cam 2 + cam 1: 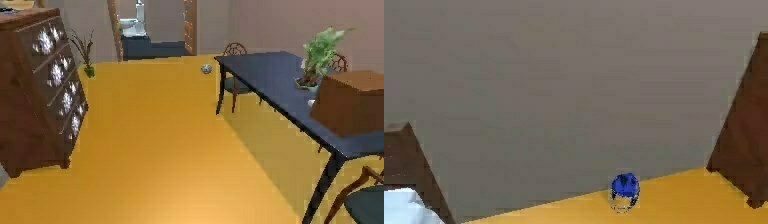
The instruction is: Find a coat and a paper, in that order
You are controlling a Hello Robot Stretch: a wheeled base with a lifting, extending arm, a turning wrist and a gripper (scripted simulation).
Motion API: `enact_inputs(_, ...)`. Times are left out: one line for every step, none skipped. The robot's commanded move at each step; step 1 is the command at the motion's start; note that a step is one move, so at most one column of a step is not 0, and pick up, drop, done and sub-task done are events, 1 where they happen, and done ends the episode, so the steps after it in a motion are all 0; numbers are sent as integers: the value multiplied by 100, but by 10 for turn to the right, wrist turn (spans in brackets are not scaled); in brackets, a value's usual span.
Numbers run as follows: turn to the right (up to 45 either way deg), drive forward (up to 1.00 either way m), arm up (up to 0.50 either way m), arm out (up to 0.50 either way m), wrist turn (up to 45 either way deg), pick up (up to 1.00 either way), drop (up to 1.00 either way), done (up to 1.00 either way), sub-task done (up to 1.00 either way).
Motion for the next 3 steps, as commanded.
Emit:
enact_inputs(450,0,0,0,0,0,0,0,0)
enact_inputs(360,0,0,0,0,0,0,0,0)
enact_inputs(30,0,0,0,0,0,0,0,0)
